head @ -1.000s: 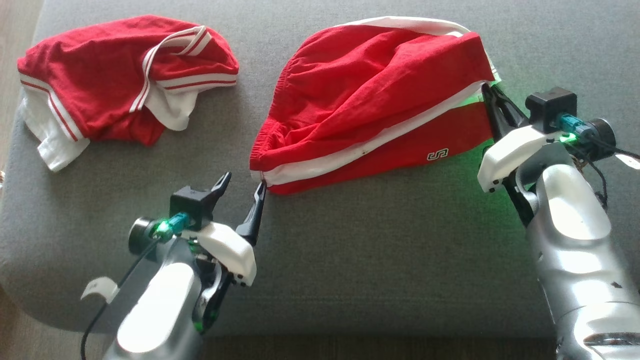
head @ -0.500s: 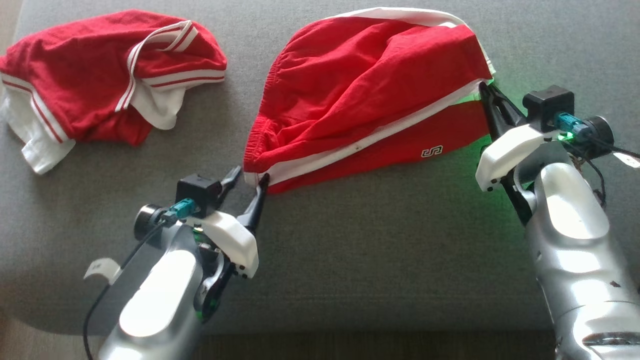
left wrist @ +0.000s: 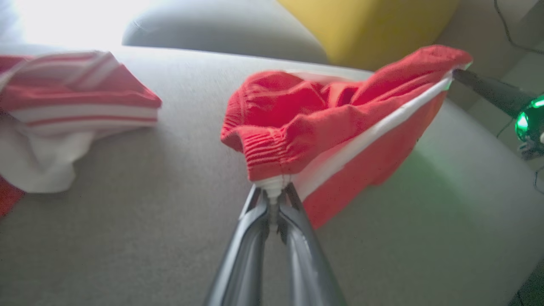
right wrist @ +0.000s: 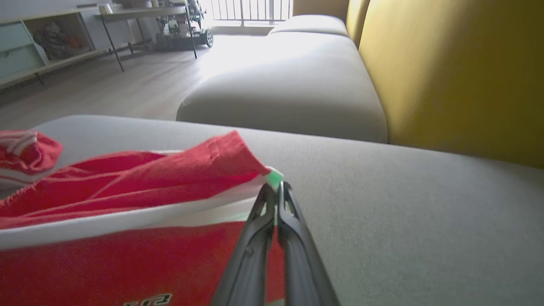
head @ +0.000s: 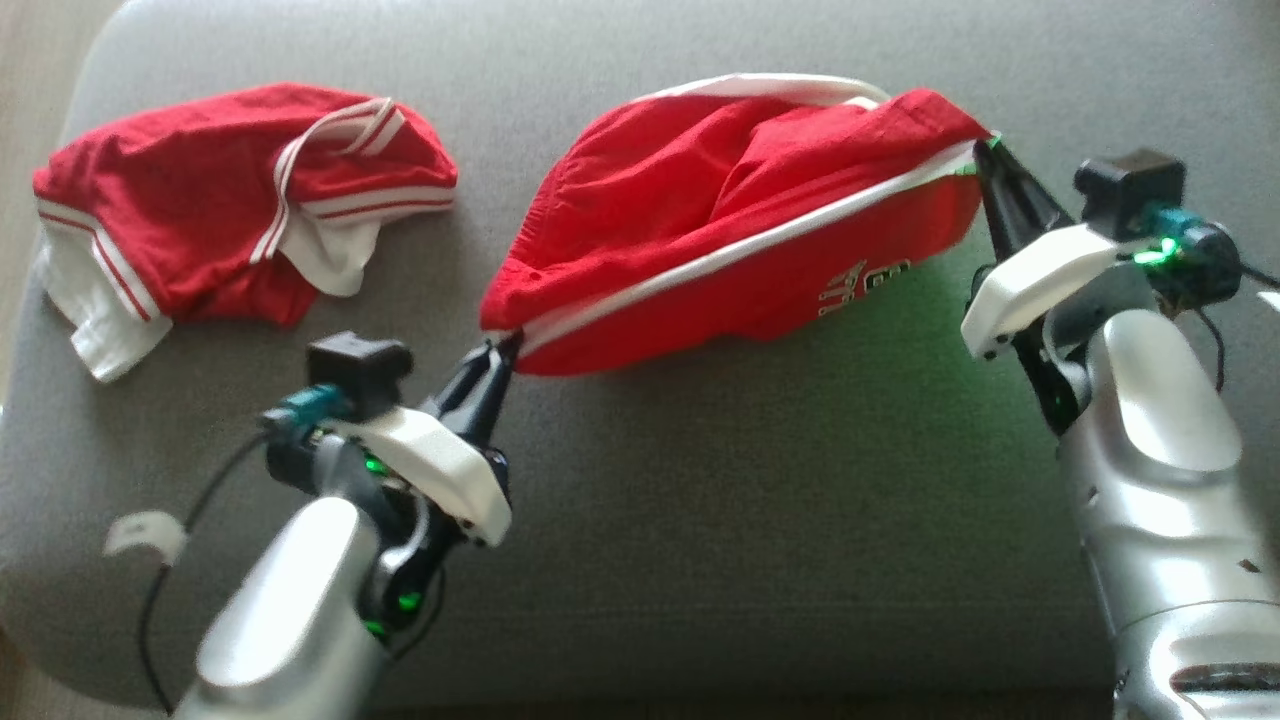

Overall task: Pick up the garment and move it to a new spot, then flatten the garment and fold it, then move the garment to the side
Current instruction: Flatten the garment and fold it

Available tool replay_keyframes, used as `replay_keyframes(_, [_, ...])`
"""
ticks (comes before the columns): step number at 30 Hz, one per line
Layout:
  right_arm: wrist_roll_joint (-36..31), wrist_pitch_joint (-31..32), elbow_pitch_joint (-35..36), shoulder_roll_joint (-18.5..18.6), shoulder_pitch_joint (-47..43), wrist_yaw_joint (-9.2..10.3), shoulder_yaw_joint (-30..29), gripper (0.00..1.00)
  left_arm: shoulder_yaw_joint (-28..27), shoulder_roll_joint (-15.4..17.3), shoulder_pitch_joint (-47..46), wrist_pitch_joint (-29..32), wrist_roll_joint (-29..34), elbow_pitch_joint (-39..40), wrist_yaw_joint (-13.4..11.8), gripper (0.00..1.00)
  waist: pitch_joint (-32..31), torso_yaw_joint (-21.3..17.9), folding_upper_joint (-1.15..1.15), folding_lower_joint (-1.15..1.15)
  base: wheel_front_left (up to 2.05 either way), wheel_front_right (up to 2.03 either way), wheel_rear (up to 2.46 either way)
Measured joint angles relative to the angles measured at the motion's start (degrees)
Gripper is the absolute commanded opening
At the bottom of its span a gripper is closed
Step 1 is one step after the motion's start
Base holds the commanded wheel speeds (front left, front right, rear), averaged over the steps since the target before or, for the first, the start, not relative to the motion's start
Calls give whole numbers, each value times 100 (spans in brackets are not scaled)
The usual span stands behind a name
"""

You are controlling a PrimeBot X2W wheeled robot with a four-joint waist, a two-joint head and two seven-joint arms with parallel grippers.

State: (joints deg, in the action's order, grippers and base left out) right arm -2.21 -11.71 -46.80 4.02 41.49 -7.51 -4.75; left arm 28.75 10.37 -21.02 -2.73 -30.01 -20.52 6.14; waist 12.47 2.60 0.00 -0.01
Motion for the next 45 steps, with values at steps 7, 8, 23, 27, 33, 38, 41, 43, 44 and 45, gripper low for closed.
replay_keyframes(7, [855, 797, 915, 281, -35, 0, 234, 0, -397, 341, -97, 531, -673, 975, 51, 0, -424, -137, 0, 0, 0, 0, 0])
replay_keyframes(8, [1005, 954, 1103, 343, -70, -1, 290, 0, -428, 392, -148, 630, -753, 1077, 63, 0, -479, -166, 0, 0, 0, 0, 0])
replay_keyframes(23, [3607, 3466, 3055, 1161, 254, 0, 286, 0, -872, 589, -2080, 1894, -1454, 1454, 16, 0, -759, -717, 0, 0, 0, 0, 0])
replay_keyframes(27, [3914, 3858, 3023, 1180, 605, 0, 152, 0, -779, 599, -2569, 2034, -1454, 1182, 49, 0, -659, -820, 0, 0, 0, 0, 0])
replay_keyframes(33, [3810, 3718, 2675, 1071, 1345, 0, 357, 0, -604, 609, -3319, 1845, -1346, 578, 93, 0, -369, -986, 0, 1, 0, 0, 0])
replay_keyframes(38, [3434, 2951, 1941, 964, 2236, 0, 577, 0, -472, 580, -4278, 1176, -973, -165, 100, 0, 38, -1124, 0, 1, 0, 0, 0])
replay_keyframes(41, [3253, 2484, 1664, 951, 2649, 0, 633, 0, -393, 552, -4743, 775, -760, -454, 100, 0, 240, -1163, 0, 2, 0, 0, 0])
replay_keyframes(43, [3084, 1981, 1388, 925, 3092, 0, 660, 0, -334, 509, -5197, 338, -547, -765, 137, 0, 455, -1194, 0, 2, 0, 0, 0])
replay_keyframes(44, [3008, 1753, 1265, 923, 3298, 0, 693, 0, -325, 488, -5391, 125, -467, -900, 142, 0, 560, -1208, 0, 2, 0, 0, 0])
replay_keyframes(45, [2936, 1508, 1144, 918, 3492, 0, 714, 0, -309, 478, -5569, -110, -359, -1040, 142, 0, 668, -1219, 0, 2, 0, 0, 0])
